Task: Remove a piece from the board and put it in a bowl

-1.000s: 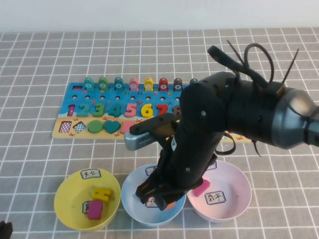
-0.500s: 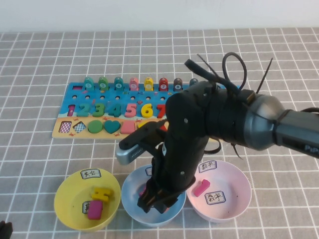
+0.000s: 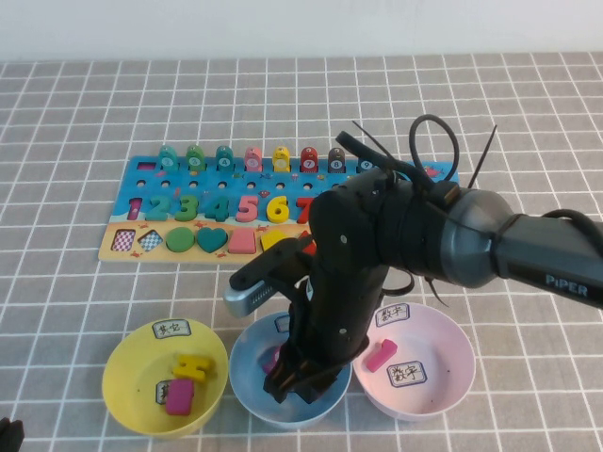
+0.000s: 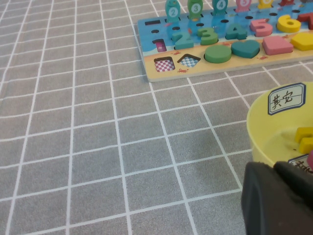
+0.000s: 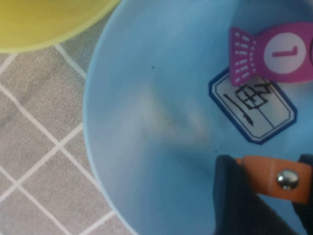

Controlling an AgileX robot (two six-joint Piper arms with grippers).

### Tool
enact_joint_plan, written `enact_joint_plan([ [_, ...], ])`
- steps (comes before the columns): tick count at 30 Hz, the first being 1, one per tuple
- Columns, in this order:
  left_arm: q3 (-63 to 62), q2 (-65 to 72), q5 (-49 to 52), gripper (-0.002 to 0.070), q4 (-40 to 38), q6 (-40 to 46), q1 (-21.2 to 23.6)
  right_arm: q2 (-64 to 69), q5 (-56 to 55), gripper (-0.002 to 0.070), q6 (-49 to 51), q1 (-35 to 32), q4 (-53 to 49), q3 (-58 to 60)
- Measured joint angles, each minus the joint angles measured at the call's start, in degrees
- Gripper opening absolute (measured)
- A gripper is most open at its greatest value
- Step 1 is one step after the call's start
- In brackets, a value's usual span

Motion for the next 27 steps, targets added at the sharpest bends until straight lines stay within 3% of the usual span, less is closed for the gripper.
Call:
enact_joint_plan([
  [8, 0.0, 0.0, 0.0, -0.0001, 0.0, 0.0, 0.0, -0.01, 0.0, 0.0232, 0.0, -0.26, -0.04, 0.0],
  [16, 0.0, 0.0, 0.0, -0.0001, 0.0, 0.0, 0.0, -0.01, 0.0, 0.0334, 0.11, -0.46, -0.04, 0.0],
  [27, 0.0, 0.0, 0.0, -0.0001, 0.0, 0.0, 0.0, -5.27, 0.0, 0.0342, 0.86, -0.46, -0.04, 0.0],
])
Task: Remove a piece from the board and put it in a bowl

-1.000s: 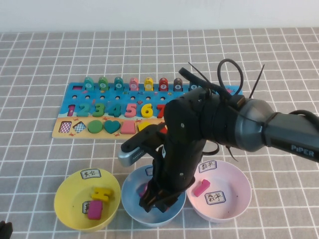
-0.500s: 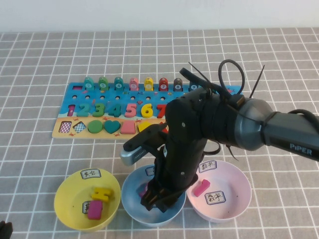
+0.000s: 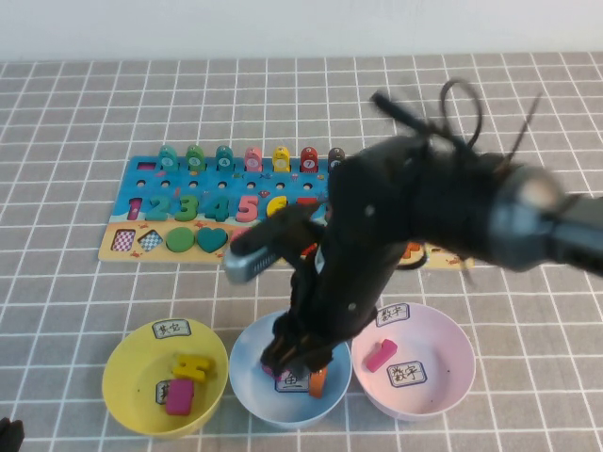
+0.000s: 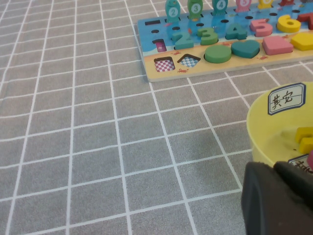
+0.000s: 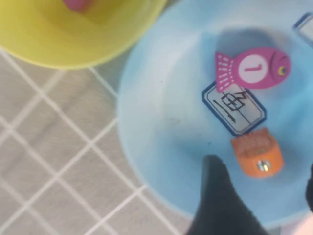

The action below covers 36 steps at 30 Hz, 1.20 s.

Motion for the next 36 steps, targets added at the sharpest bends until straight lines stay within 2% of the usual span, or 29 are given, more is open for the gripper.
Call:
enact_joint_plan([
  [4, 0.0, 0.0, 0.0, -0.0001, 0.0, 0.0, 0.0, -4.96, 1.79, 0.0333, 2.98, 0.0, 0.1, 0.0],
  [6, 0.0, 0.0, 0.0, -0.0001, 0.0, 0.0, 0.0, -6.66, 3.52, 0.0304, 3.49, 0.0, 0.1, 0.0],
  [9, 0.0, 0.0, 0.0, -0.0001, 0.0, 0.0, 0.0, -8.67, 7.11, 0.022, 3.9, 0.0, 0.1, 0.0],
  [13, 0.0, 0.0, 0.0, -0.0001, 0.0, 0.0, 0.0, -11.33, 9.68, 0.0052, 3.9, 0.0, 0.21, 3.86],
  [16, 0.0, 0.0, 0.0, -0.0001, 0.0, 0.0, 0.0, -14.56, 8.72, 0.0006, 3.9, 0.0, 0.21, 10.15],
  [26, 0.0, 0.0, 0.0, -0.0001, 0.0, 0.0, 0.0, -38.87, 3.89, -0.0015, 3.9, 0.0, 0.3, 28.51],
  [36, 0.0, 0.0, 0.0, -0.0001, 0.0, 0.0, 0.0, -60.24, 7.02, -0.0015, 3.9, 0.11, 4.21, 35.51],
])
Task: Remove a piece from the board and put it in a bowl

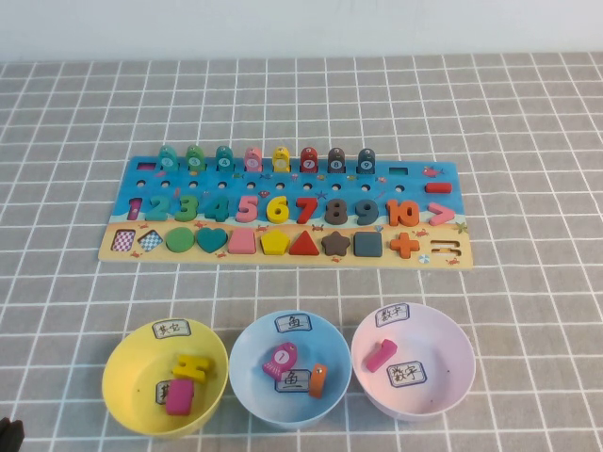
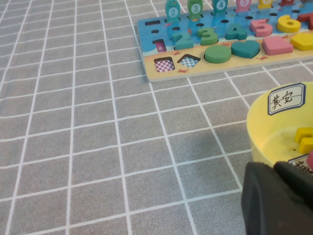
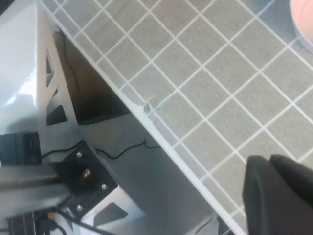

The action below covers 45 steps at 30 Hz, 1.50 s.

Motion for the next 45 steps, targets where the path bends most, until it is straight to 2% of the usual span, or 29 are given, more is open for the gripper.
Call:
enact_joint_plan([
  [8, 0.0, 0.0, 0.0, -0.0001, 0.0, 0.0, 0.0, -6.08, 1.99, -0.0015, 0.0, 0.0, -4.71, 0.49],
  [12, 0.0, 0.0, 0.0, -0.0001, 0.0, 0.0, 0.0, -9.58, -6.9, -0.0015, 0.0, -1.65, -9.23, 5.3],
  [18, 0.0, 0.0, 0.0, -0.0001, 0.0, 0.0, 0.0, -20.64, -26.86, -0.0015, 0.0, -17.02, -12.98, 24.28],
  [23, 0.0, 0.0, 0.0, -0.0001, 0.0, 0.0, 0.0, -31.77, -41.94, -0.0016, 0.0, -29.5, -9.75, 38.74],
  [29, 0.0, 0.0, 0.0, -0.0001, 0.0, 0.0, 0.0, -41.25, -58.3, -0.0017, 0.0, -39.73, -8.74, 50.31],
  [35, 0.0, 0.0, 0.0, -0.0001, 0.0, 0.0, 0.0, -47.96, -55.73, -0.0016, 0.0, -44.2, -8.59, 51.87],
  [41, 0.0, 0.0, 0.0, -0.0001, 0.0, 0.0, 0.0, -48.67, -46.76, -0.0016, 0.0, -45.29, -8.82, 51.87],
  [45, 0.0, 0.0, 0.0, -0.0001, 0.0, 0.0, 0.0, -48.67, -45.27, -0.0017, 0.0, -45.29, -9.17, 51.87],
])
